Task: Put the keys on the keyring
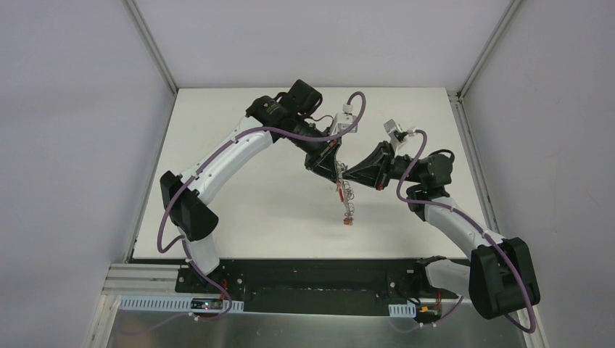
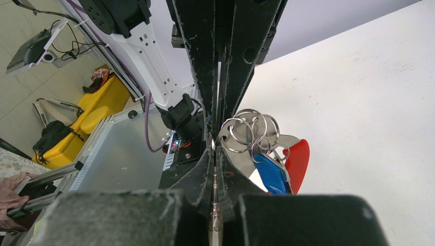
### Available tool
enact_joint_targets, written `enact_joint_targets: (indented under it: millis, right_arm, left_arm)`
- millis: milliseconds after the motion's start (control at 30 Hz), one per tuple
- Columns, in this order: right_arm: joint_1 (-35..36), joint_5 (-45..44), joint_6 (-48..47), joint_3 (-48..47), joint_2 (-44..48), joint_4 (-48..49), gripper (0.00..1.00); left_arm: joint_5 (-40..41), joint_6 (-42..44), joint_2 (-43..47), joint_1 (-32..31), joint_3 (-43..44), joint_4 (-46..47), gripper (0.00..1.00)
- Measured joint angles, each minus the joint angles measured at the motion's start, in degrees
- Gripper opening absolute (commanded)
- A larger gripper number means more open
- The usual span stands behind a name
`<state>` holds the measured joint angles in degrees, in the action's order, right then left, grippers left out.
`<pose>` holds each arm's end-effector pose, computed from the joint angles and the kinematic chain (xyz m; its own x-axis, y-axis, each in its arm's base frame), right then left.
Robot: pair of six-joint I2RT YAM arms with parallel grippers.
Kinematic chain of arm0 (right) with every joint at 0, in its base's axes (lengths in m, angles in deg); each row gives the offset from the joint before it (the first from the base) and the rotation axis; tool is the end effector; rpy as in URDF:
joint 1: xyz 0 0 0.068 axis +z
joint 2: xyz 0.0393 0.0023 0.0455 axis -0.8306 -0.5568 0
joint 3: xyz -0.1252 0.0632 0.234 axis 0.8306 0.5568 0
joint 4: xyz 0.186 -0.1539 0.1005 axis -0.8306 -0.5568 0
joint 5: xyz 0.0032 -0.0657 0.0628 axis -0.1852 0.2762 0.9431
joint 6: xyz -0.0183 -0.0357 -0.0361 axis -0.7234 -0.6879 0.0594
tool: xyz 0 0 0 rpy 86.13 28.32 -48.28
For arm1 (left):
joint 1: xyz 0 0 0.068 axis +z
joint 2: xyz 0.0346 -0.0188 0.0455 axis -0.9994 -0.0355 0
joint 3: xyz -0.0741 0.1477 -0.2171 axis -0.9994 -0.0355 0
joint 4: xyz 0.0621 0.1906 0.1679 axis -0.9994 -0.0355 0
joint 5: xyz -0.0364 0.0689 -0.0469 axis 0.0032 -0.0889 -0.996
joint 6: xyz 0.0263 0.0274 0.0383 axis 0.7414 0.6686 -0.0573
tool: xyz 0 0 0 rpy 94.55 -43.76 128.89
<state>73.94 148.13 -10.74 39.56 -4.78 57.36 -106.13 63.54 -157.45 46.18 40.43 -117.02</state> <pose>0.2060 0.1009 0.3137 -0.0180 0.1975 -0.9801 -0.9998 0.0078 0.0199 0.2578 -0.2701 0.3923 -0.2414 0.4863 -0.8398 0.9286 -0.1356 -0.3455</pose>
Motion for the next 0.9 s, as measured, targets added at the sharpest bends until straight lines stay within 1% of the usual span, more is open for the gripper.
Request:
enact_joint_targets:
  millis: [133, 233, 600, 700, 900]
  right_arm:
    - [-0.1, 0.0, 0.2, 0.0, 0.0, 0.1, 0.0]
    - [-0.2, 0.0, 0.2, 0.0, 0.0, 0.1, 0.0]
    - [-0.4, -0.3, 0.2, 0.0, 0.0, 0.0, 0.0]
    - [-0.5, -0.5, 0.2, 0.0, 0.0, 0.0, 0.0]
    - [-0.5, -0.5, -0.2, 0.0, 0.0, 0.0, 0.0]
  left_arm:
    - [-0.6, -0.8, -0.1, 0.3, -0.4, 0.5, 0.06]
    - [-0.7, -1.1, -0.2, 0.3, -0.5, 0.8, 0.08]
    - [-0.2, -1.2, -0.2, 0.1, -3.2, 2.7, 0.08]
    - [-0.2, -1.4, -0.2, 0.1, -3.3, 3.1, 0.12]
    - [0.2, -1.4, -0.2, 0.3, -3.3, 3.7, 0.24]
